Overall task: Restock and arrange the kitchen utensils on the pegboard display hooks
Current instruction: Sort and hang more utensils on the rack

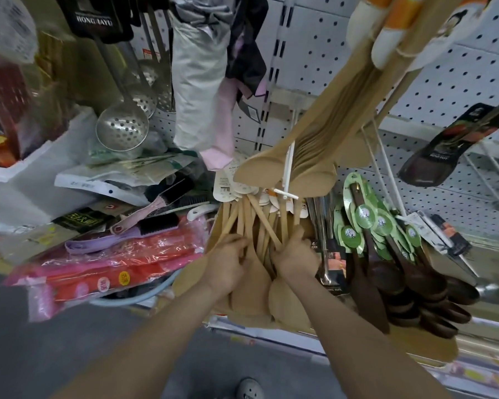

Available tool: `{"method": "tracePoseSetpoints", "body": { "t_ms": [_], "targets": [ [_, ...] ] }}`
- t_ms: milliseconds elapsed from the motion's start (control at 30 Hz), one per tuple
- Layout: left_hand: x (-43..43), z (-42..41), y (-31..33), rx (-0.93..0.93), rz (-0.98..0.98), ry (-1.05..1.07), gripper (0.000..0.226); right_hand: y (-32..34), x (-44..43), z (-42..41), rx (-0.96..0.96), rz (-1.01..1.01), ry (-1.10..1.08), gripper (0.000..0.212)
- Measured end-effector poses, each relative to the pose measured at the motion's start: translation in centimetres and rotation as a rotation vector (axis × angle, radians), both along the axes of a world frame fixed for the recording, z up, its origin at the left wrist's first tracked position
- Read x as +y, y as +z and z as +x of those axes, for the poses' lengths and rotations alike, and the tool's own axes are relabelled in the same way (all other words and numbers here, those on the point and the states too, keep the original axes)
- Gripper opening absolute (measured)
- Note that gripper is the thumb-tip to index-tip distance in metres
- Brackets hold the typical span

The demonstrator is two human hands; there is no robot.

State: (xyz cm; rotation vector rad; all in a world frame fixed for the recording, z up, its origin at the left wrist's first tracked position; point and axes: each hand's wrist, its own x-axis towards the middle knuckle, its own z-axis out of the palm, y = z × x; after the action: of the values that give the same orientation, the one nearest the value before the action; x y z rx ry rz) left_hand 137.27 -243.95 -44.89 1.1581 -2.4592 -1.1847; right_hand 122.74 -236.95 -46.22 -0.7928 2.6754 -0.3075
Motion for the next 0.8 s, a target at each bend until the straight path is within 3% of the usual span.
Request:
{"method": "tracePoseSetpoints", "body": {
  "t_ms": [233, 400, 533, 800],
  "targets": [
    [0.2, 0.2, 0.2, -0.029, 0.011, -0.037, 0.052, 1.2, 0.7, -0.2, -0.099, -0.201, -0.01, 0.051],
    [0.4, 0.1, 0.4, -0.053, 0.029, -0.069, 0.057, 2.6, 0.6, -0.7, -0.259, -0.312, -0.05, 0.055],
    [1.0, 0.0, 0.5, 0.012, 0.065, -0.021, 0.047, 3.8, 0.7, -0.6, -0.324, -0.254, 0.006, 0.052],
    [2.9, 0.8, 1.7, 0.141, 0.061, 0.14, 0.035, 4.2, 4.6, 2.0, -0.359, -0.356, 0.037, 0.056]
  ]
}}
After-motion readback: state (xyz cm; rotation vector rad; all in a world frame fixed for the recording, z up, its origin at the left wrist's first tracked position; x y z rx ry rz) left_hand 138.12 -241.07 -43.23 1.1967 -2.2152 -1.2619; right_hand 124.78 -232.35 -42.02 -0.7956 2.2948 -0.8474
